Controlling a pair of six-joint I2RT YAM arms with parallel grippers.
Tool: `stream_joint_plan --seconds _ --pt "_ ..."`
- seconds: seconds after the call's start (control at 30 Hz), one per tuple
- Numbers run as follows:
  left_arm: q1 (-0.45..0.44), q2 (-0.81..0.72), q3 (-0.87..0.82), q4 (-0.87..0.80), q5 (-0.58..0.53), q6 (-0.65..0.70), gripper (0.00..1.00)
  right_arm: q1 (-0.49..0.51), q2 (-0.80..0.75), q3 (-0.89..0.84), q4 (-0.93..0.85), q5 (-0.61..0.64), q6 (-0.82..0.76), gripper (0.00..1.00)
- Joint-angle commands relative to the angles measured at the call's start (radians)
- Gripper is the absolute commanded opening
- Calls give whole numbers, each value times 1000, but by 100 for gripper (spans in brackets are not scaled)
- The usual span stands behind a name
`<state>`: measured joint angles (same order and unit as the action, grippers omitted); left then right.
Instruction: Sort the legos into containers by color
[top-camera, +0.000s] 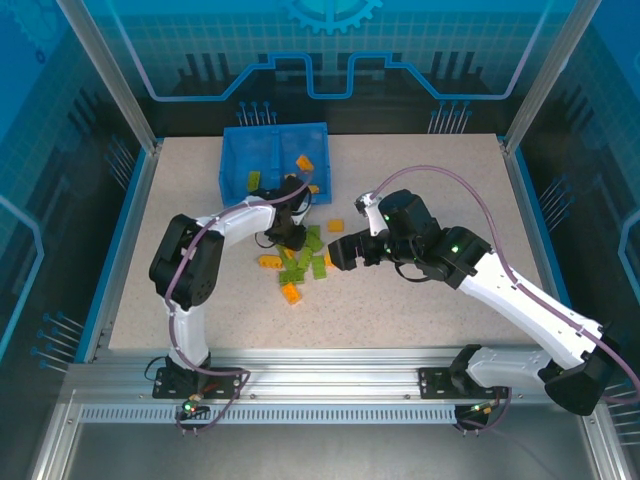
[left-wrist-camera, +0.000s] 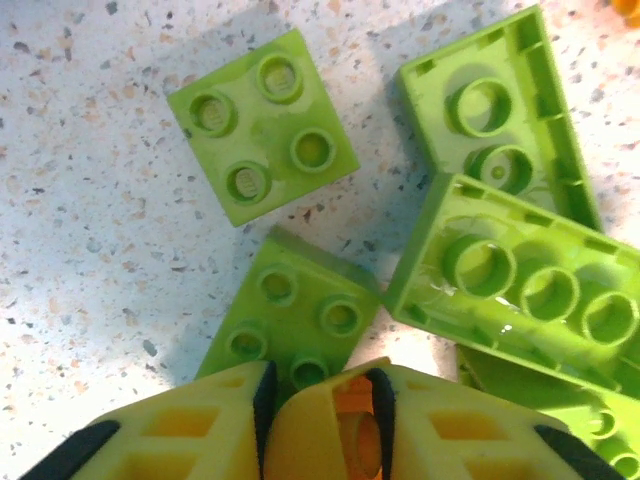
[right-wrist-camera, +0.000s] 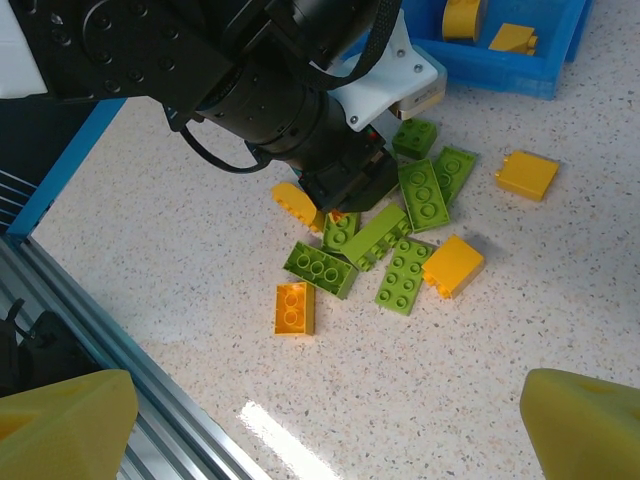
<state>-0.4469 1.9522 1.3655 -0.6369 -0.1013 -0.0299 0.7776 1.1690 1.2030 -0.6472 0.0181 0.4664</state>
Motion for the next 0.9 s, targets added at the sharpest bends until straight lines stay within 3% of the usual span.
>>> stream_joint_plan --seconds 0.0,0.17,0.53,0.7,0.87 --pt "-3 -12 -40 -9 60 -35 26 -11 -15 9 -12 -13 14 100" --pt "-3 -69 -45 0 31 -62 21 -12 -15 8 -12 -16 20 100" --pt "-4 -270 23 44 -39 -111 20 -11 -18 -5 -2 -8 25 100" --pt "8 -150 209 97 -197 -85 19 -11 -17 -1 2 -5 27 100" --pt "29 73 430 207 -295 -53 18 -10 -38 -1 -11 3 31 100"
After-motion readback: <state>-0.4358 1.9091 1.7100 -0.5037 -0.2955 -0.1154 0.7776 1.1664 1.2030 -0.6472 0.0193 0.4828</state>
